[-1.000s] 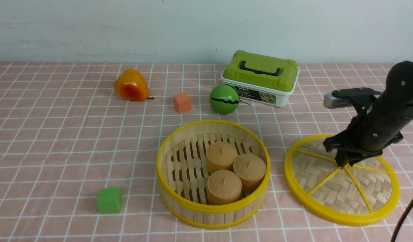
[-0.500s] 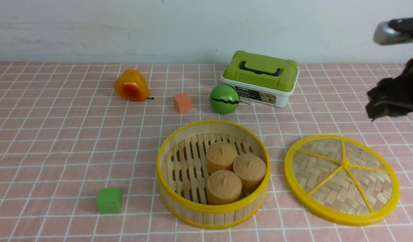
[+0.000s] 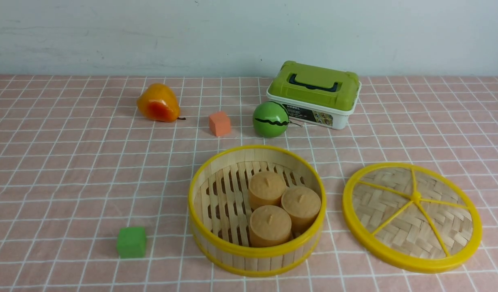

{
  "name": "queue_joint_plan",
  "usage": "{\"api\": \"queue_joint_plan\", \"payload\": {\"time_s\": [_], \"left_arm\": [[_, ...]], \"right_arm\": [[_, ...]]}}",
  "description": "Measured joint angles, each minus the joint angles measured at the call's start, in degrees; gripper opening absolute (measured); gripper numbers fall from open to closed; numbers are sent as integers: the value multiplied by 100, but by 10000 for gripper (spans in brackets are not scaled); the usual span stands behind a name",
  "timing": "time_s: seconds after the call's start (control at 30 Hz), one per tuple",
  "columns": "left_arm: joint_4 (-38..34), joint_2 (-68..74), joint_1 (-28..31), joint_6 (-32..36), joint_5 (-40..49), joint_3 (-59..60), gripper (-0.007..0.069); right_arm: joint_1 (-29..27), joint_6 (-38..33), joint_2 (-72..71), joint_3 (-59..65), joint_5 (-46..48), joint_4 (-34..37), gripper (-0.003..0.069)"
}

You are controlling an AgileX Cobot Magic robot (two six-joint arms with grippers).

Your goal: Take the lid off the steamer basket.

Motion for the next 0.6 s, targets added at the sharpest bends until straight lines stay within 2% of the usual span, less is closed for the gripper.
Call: {"api": "queue_joint_plan", "payload": {"time_s": [0.2,0.6], "left_arm": [[0,0,0,0,0,0,239],[0,0,0,0,0,0,239]], "right_arm": [[0,0,-491,156,-72,0,-21],[0,-5,-538,156,-72,0,-10]]}}
